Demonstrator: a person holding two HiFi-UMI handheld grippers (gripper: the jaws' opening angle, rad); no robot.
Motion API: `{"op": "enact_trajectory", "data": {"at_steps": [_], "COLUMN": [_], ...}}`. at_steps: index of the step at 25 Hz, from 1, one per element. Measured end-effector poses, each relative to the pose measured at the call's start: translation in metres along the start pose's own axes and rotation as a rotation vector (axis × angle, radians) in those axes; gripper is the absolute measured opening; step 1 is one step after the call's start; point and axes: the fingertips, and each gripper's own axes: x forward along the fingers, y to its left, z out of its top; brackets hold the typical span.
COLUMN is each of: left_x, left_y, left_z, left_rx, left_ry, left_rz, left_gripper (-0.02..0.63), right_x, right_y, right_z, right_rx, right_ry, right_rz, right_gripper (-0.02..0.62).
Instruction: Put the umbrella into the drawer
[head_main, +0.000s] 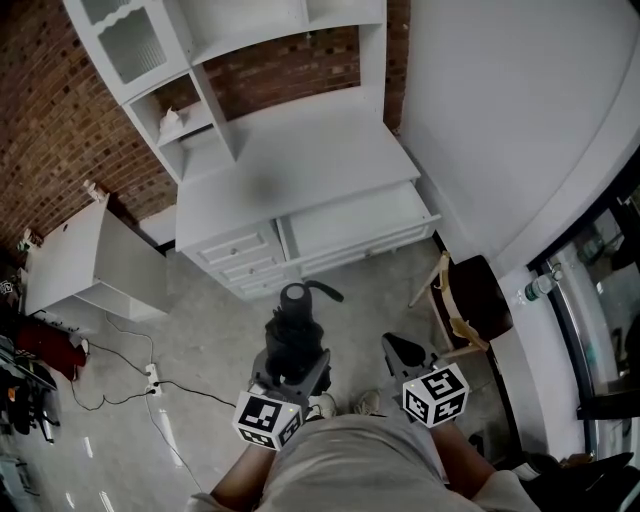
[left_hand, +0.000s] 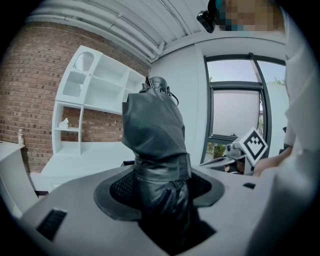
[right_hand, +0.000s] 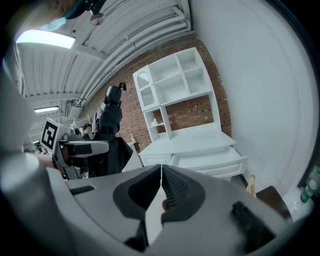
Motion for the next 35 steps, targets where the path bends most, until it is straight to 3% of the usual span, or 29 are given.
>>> {"op": "enact_trajectory", "data": {"at_steps": [18,35], "left_x": [0.021,0.078], "left_y": [-0.042,0.001], "left_z": [-0.011,0.009], "left_rx": [0.001,0.015], "left_ry": [-0.004,-0.003], "left_rz": [0.026,0.003], "left_gripper": [0.276,0.276], "right_x": [-0.025,0.027], "right_y": [-0.017,-0.048], "right_z": [-0.019,0.000], "right_rx": [-0.071,-0.067], "right_ry": [0.025,0.033], "right_rz": [0.038,0.043], "right_gripper": [0.029,0.029]}}
